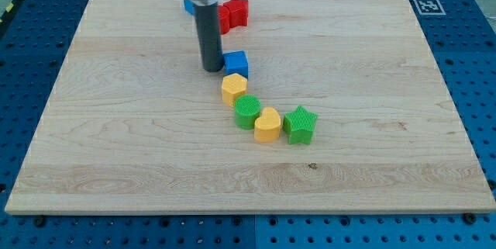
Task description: Separate the red blocks
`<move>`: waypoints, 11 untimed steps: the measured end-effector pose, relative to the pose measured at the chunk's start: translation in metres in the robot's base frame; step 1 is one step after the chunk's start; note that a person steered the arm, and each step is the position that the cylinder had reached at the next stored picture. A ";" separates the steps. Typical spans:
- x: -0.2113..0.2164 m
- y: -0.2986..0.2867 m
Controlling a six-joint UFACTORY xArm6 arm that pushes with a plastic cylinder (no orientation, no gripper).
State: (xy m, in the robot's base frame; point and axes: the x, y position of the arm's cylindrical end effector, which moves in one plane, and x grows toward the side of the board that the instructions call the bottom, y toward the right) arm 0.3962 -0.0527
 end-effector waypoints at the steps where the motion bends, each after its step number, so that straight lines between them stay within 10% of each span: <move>1: -0.003 -0.004; 5: -0.060 -0.106; 7: -0.179 -0.119; 11: -0.117 0.010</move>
